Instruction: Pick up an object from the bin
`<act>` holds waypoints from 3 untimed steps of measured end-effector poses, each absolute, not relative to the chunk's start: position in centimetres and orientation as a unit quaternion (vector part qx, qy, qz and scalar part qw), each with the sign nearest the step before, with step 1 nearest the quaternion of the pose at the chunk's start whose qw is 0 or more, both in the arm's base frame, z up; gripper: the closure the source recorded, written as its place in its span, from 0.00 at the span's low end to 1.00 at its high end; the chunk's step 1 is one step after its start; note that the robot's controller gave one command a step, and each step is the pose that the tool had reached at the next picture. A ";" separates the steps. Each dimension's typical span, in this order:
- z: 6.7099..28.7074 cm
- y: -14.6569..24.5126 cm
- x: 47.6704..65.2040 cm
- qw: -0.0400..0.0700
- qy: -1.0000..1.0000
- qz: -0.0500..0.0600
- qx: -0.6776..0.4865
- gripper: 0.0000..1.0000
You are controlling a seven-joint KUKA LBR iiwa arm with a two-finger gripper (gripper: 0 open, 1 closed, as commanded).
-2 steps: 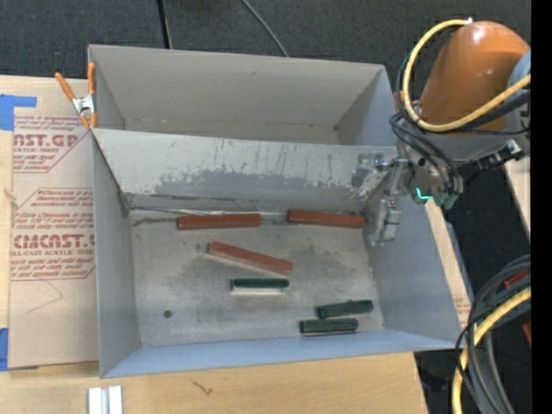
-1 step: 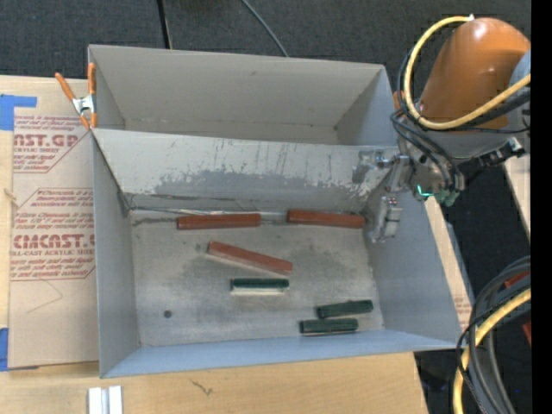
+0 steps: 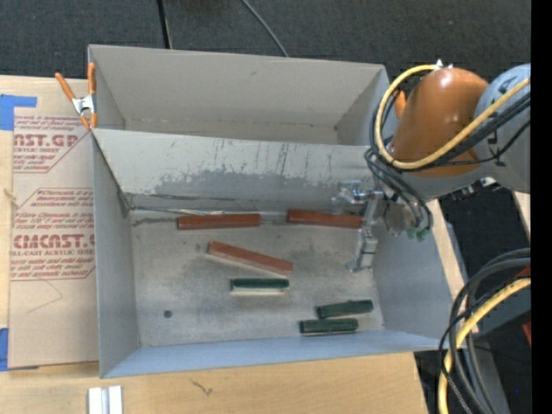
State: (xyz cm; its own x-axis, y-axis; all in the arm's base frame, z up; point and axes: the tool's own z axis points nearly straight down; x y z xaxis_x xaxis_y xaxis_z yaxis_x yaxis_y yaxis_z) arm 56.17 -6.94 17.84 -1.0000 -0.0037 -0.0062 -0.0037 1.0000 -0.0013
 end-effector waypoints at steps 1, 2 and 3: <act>11.2 -7.7 56.6 0.003 1.000 0.000 -0.019 0.00; 9.1 -6.0 53.1 -0.002 1.000 0.001 0.010 0.00; 8.4 -5.6 51.8 -0.001 1.000 0.001 0.005 0.00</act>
Offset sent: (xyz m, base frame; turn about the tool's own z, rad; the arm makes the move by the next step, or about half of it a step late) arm -0.0477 0.0205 -0.0797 0.0555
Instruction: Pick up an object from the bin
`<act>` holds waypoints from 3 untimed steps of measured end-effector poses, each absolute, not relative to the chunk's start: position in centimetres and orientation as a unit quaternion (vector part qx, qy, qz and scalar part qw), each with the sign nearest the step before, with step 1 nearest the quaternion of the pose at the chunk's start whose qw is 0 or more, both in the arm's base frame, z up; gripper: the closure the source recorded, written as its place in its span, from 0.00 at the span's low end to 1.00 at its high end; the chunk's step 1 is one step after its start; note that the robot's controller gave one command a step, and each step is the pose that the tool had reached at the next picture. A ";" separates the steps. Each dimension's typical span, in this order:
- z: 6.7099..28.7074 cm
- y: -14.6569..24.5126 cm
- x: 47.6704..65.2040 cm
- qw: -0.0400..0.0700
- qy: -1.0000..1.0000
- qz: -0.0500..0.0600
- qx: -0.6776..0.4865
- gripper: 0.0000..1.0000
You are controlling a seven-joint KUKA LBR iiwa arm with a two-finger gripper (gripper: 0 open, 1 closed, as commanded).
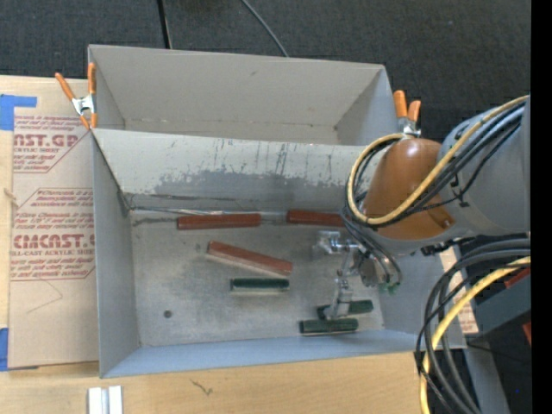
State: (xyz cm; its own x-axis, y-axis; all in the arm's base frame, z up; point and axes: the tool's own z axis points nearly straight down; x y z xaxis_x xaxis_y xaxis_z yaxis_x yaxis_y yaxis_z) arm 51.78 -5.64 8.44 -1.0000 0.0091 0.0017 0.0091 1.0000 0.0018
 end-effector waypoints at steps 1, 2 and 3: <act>10.6 -5.3 49.9 0.002 -1.000 0.000 0.024 0.00; 7.0 -7.1 48.4 0.002 -0.995 0.000 0.097 1.00; 7.0 -7.1 48.4 0.001 -0.995 0.000 0.097 1.00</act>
Offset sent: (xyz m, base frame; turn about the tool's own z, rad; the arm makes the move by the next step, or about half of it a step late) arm -0.0336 -0.0153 -0.0144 -0.2036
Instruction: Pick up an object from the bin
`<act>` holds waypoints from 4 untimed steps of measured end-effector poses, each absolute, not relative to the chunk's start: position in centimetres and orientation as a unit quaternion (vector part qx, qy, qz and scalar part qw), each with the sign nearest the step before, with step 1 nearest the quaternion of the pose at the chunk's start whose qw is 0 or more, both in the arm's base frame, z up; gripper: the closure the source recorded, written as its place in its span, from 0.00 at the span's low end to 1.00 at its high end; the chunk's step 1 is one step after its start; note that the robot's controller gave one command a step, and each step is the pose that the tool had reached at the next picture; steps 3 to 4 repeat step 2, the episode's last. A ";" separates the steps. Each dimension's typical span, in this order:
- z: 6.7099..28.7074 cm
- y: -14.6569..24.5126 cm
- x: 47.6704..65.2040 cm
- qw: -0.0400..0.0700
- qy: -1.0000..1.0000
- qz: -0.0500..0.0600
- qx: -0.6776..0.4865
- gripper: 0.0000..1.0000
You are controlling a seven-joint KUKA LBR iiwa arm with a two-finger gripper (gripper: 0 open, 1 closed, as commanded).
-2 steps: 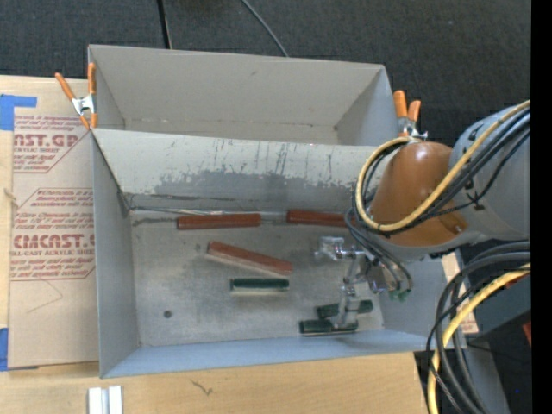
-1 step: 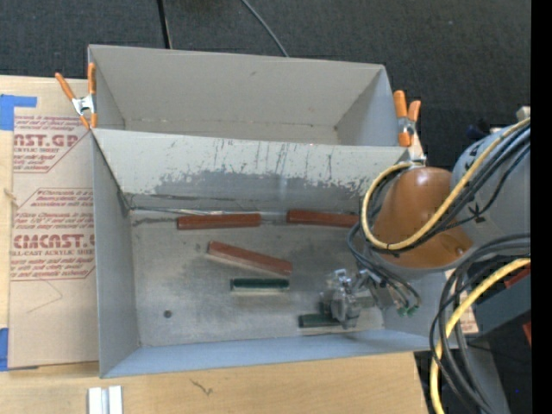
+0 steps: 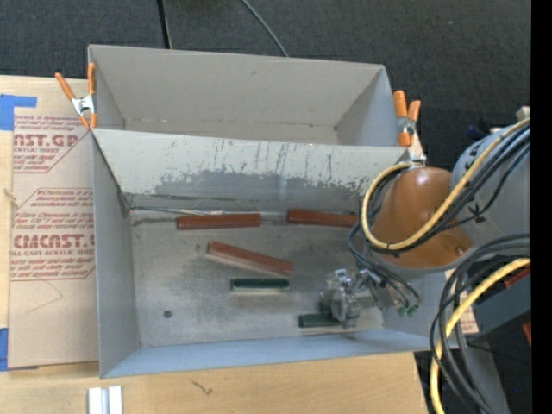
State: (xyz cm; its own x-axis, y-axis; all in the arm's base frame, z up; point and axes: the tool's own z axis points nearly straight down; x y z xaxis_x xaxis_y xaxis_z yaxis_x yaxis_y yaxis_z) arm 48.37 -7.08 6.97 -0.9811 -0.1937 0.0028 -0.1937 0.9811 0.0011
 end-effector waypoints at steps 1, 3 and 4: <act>11.6 -8.1 48.7 0.002 -0.990 -0.001 0.140 1.00; 29.5 -5.6 50.3 -0.003 -0.979 0.000 0.201 1.00; 29.5 -5.6 50.3 -0.003 -0.979 0.000 0.201 1.00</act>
Offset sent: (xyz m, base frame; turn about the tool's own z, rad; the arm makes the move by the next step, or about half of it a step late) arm 0.0175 0.0142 0.2243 -0.2111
